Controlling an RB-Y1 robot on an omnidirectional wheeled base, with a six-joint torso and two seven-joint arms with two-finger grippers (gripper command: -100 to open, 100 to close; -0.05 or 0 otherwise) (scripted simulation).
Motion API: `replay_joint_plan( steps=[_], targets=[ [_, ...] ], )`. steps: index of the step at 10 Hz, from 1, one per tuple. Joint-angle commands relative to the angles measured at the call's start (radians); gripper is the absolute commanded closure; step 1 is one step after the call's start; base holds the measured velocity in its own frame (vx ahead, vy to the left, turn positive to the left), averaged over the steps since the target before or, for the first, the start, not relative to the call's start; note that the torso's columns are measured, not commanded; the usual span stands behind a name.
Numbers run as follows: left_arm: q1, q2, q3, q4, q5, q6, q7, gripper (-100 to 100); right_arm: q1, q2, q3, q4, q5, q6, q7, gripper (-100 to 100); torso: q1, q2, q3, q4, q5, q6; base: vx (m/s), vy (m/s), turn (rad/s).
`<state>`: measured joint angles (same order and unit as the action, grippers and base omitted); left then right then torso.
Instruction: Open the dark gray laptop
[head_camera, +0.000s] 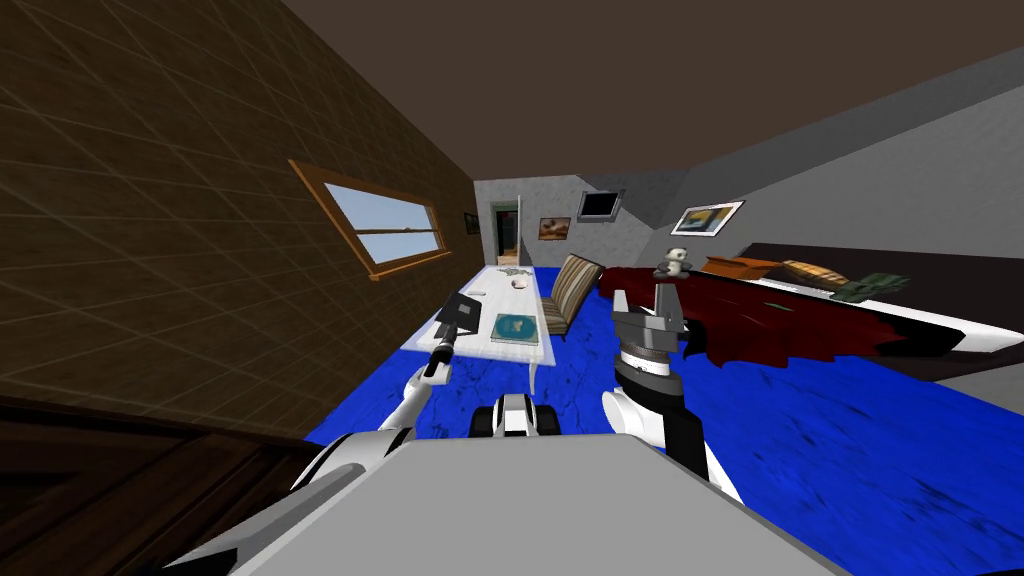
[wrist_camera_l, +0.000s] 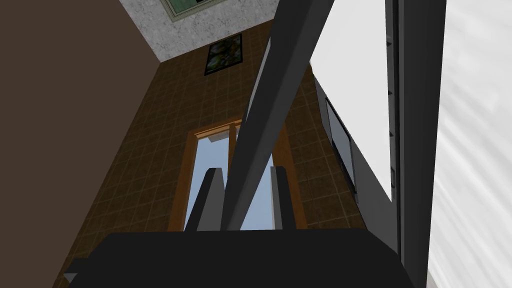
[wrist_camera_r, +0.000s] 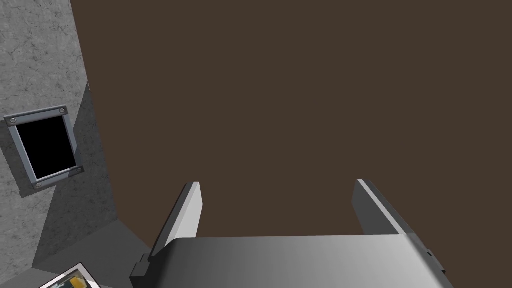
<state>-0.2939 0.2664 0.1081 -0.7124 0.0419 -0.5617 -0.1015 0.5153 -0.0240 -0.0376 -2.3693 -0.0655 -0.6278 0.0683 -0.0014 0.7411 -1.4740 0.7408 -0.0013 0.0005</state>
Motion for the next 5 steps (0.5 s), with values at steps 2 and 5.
replay_joint_plan(
  steps=[2, 5],
  targets=[
    [-0.027, 0.007, -0.002, 0.076, 0.004, -0.012, 0.007, 100, 0.0, 0.0, 0.0, 0.0, 0.0, 0.0, 0.0, 0, 0.001, -0.002, -0.001, -0.002, 0.001, 0.0, -0.003, -0.001, -0.005],
    [-0.142, 0.08, -0.038, 0.223, 0.056, -0.094, 0.062, 100, 0.0, 0.0, 0.0, 0.0, 0.0, 0.0, 0.0, 0, 0.0, 0.0, 0.0, -0.001, 0.0, -0.001, -0.039, -0.031, 0.074]
  ],
)
